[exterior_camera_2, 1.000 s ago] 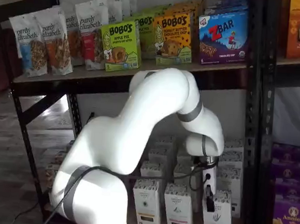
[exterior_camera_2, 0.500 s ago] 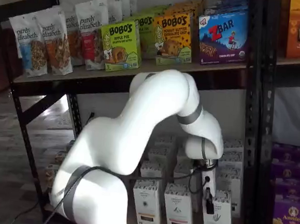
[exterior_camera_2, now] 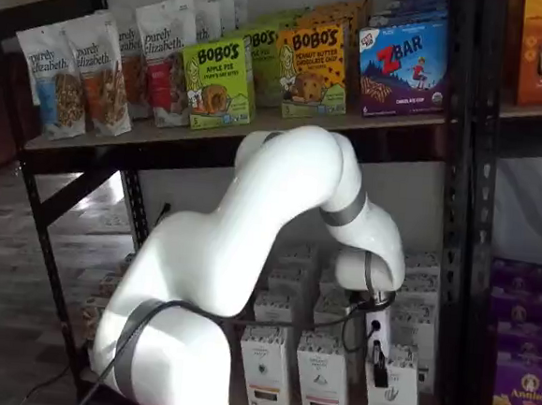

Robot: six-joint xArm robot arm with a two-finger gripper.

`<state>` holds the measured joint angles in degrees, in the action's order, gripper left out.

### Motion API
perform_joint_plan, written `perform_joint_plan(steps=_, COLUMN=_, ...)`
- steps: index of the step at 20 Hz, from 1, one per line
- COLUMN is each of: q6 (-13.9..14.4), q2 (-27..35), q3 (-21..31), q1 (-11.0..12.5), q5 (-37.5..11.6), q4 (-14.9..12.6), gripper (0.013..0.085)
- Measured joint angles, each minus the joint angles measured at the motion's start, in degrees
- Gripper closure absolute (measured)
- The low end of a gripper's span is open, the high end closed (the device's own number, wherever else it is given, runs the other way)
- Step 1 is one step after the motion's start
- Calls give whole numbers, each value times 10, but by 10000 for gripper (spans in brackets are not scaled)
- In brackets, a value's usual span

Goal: Pick up the white box with a green strip in the middle, on the bottom shelf, the sixth box from the left

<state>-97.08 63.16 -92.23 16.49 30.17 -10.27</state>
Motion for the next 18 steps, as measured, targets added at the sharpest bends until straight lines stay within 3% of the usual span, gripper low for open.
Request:
perform_joint_plan(steps=1, q6=-1, q2=-1, q3=1, q1=1, q5=-1, q4=0, gripper=330)
perform_joint_plan(steps=5, q6=-4, q2=-5, q3=8, q1=3, q5=-8, q4=1, gripper=330)
perform_joint_plan(steps=9, q6=-8, q2=-9, q3=14, q1=5, q5=-9, q4=3, gripper=450)
perform_joint_plan(steps=18, q6=0, q2=-35, q3=62, q1=9, q5=-47, q4=-9, gripper=450)
